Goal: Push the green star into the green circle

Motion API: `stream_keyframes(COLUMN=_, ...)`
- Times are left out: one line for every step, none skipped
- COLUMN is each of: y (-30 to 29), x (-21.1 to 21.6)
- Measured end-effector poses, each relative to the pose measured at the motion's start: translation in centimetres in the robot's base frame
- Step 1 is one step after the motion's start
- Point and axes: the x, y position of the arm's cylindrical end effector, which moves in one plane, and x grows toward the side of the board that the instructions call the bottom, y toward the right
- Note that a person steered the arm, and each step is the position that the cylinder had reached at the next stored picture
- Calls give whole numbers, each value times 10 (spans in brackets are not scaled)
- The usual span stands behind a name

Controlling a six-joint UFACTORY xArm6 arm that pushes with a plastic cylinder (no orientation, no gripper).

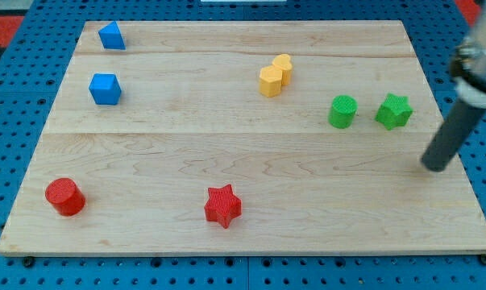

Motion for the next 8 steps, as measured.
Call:
stream_keyframes(y=12, x=-47)
stream_keyframes(y=13, x=-76)
stream_keyframes(y=-14, x=-90)
stream_keyframes(y=-52, x=-90)
stream_keyframes(y=-87, x=-93)
stream_keyframes(y=-81, x=-113)
stream_keyframes(y=-92, x=-170)
stream_keyframes(y=-137, x=-228)
